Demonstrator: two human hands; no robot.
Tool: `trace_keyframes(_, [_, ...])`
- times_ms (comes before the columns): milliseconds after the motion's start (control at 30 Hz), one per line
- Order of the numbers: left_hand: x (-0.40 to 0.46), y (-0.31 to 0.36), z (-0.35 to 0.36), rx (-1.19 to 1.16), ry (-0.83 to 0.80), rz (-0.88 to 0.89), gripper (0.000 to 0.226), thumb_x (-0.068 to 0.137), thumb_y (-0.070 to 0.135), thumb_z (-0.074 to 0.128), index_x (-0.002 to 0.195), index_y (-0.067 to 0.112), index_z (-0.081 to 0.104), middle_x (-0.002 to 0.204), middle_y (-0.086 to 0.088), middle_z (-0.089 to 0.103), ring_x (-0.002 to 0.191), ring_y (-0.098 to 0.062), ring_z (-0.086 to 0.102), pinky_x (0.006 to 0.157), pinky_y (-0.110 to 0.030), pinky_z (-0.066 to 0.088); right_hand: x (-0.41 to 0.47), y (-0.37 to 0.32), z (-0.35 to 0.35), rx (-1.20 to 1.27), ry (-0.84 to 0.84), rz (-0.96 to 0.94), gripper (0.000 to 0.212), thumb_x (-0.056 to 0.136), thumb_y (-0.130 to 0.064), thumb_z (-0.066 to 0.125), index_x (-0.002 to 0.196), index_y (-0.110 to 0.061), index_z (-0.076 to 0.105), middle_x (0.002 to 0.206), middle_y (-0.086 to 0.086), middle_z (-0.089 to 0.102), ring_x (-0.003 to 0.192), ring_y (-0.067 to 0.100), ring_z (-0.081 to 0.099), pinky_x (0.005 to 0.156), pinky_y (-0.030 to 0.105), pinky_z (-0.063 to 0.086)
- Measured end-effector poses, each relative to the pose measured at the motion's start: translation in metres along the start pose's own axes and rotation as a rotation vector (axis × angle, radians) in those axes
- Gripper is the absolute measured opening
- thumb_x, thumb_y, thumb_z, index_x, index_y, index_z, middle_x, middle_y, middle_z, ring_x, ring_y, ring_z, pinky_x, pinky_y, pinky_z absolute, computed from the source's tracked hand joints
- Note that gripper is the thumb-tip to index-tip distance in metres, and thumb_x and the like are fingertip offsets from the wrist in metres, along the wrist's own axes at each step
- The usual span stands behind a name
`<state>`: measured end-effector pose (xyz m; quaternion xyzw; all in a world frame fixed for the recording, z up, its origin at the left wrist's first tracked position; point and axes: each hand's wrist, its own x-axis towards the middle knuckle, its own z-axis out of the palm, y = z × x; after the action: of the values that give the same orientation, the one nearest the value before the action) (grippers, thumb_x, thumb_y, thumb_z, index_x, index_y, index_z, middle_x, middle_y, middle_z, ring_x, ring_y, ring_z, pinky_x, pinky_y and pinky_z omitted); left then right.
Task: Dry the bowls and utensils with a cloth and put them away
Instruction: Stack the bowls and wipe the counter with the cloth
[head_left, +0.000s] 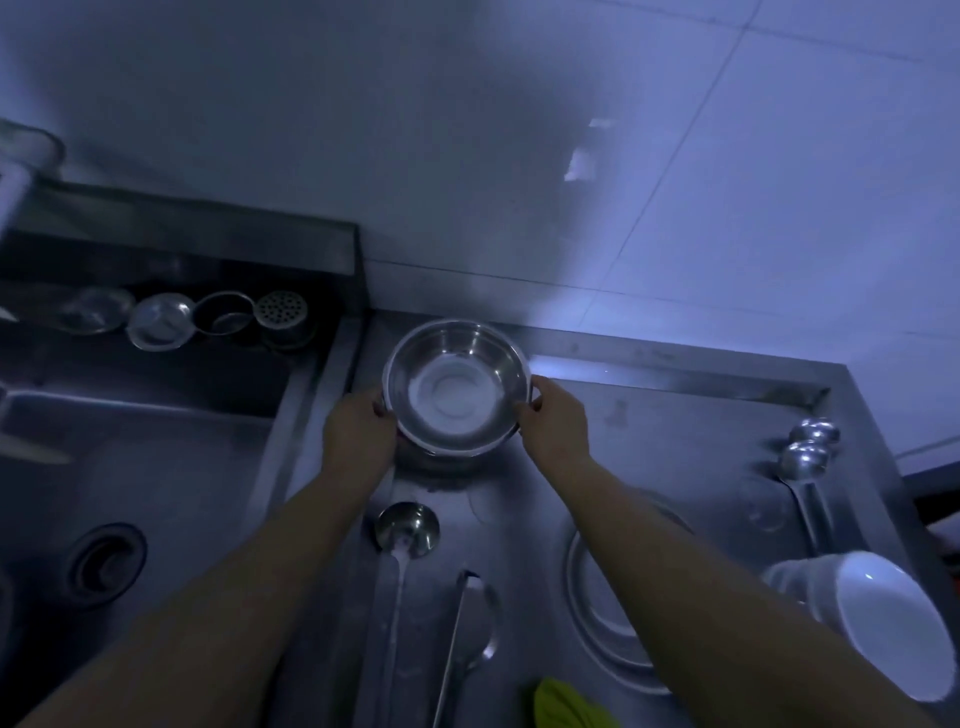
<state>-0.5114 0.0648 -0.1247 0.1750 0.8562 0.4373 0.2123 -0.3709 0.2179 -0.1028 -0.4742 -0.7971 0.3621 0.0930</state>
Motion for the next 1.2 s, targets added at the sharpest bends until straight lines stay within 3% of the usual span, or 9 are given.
trace_keyframes(133, [0.008, -0.009, 0.006, 0.009, -0.025, 0.006, 0.016, 0.081, -0.002, 0.05, 0.067, -0.012, 0.05, 0.063, -0.022, 0.057, 0.056, -0.019, 0.049, 0.046, -0.019, 0.034, 0.011, 0.009, 0.019, -0.047, -0.006, 0.02, 0.017, 0.091, -0.012, 0.051, 0.103, -0.016, 0.063, 0.08, 0.008, 0.062, 0.077, 0.022, 0.056, 0.066, 0.025, 0.035])
trace_keyframes(300, [0.01, -0.012, 0.009, 0.105, -0.005, 0.049, 0.014, 0.079, -0.008, 0.043, 0.067, -0.009, 0.05, 0.061, -0.014, 0.053, 0.06, -0.019, 0.047, 0.047, -0.024, 0.032, 0.018, 0.021, 0.03, -0.105, -0.056, 0.025, 0.026, 0.092, -0.013, 0.05, 0.116, -0.016, 0.06, 0.09, 0.016, 0.064, 0.088, 0.03, 0.06, 0.07, 0.026, 0.037])
trace_keyframes(433, [0.008, -0.009, 0.008, 0.099, -0.003, 0.049, 0.014, 0.079, -0.007, 0.043, 0.066, -0.007, 0.048, 0.059, -0.005, 0.046, 0.067, -0.025, 0.05, 0.055, -0.031, 0.04, 0.015, 0.025, 0.029, -0.111, -0.091, 0.018, 0.027, 0.094, -0.013, 0.05, 0.12, -0.014, 0.057, 0.074, 0.005, 0.054, 0.078, 0.022, 0.054, 0.072, 0.026, 0.037])
trace_keyframes(567, [-0.008, 0.002, 0.003, 0.152, 0.048, 0.075, 0.011, 0.08, -0.004, 0.048, 0.072, -0.005, 0.054, 0.061, -0.002, 0.045, 0.063, -0.018, 0.046, 0.048, -0.018, 0.032, -0.006, 0.023, 0.011, -0.04, -0.063, 0.031, 0.047, 0.096, -0.013, 0.051, 0.142, -0.012, 0.043, 0.068, -0.004, 0.05, 0.083, 0.016, 0.053, 0.085, 0.023, 0.04])
trace_keyframes(667, [-0.034, 0.012, 0.004, 0.15, 0.008, 0.105, 0.013, 0.082, 0.003, 0.055, 0.092, 0.007, 0.063, 0.08, -0.004, 0.058, 0.072, -0.015, 0.054, 0.058, -0.024, 0.042, -0.032, 0.021, -0.012, -0.006, -0.026, -0.017, 0.041, 0.096, -0.012, 0.052, 0.137, -0.014, 0.051, 0.071, -0.007, 0.052, 0.076, 0.011, 0.052, 0.089, 0.024, 0.044])
trace_keyframes(800, [-0.091, 0.039, 0.023, 0.093, -0.136, 0.187, 0.03, 0.083, 0.011, 0.062, 0.113, 0.015, 0.063, 0.093, 0.0, 0.056, 0.083, -0.016, 0.06, 0.079, -0.039, 0.054, -0.082, 0.033, -0.054, -0.003, 0.01, -0.106, 0.032, 0.094, -0.01, 0.053, 0.124, -0.016, 0.063, 0.098, 0.0, 0.063, 0.083, 0.009, 0.053, 0.084, 0.016, 0.039])
trace_keyframes(933, [-0.163, 0.065, 0.057, 0.202, -0.271, 0.316, 0.029, 0.087, 0.018, 0.061, 0.116, 0.019, 0.061, 0.095, 0.005, 0.053, 0.078, -0.01, 0.054, 0.078, -0.024, 0.044, -0.138, 0.064, -0.105, 0.005, 0.087, -0.197, 0.025, 0.091, -0.003, 0.058, 0.11, -0.012, 0.071, 0.097, 0.001, 0.065, 0.083, 0.01, 0.058, 0.077, 0.012, 0.039])
trace_keyframes(1067, [-0.232, 0.073, 0.099, 0.252, -0.442, 0.363, 0.029, 0.09, 0.023, 0.058, 0.119, 0.02, 0.06, 0.097, 0.003, 0.051, 0.09, -0.013, 0.057, 0.075, -0.017, 0.034, -0.192, 0.115, -0.153, -0.035, 0.22, -0.241, 0.022, 0.083, 0.004, 0.064, 0.095, -0.011, 0.074, 0.085, -0.006, 0.064, 0.076, 0.003, 0.053, 0.071, 0.005, 0.038])
trace_keyframes(1200, [-0.283, 0.068, 0.139, 0.261, -0.553, 0.327, 0.035, 0.089, 0.027, 0.059, 0.123, 0.021, 0.059, 0.107, -0.001, 0.06, 0.098, -0.014, 0.06, 0.078, -0.018, 0.036, -0.243, 0.171, -0.183, -0.074, 0.25, -0.132, 0.019, 0.088, 0.001, 0.061, 0.095, -0.011, 0.073, 0.088, 0.001, 0.065, 0.075, 0.015, 0.059, 0.07, 0.024, 0.047])
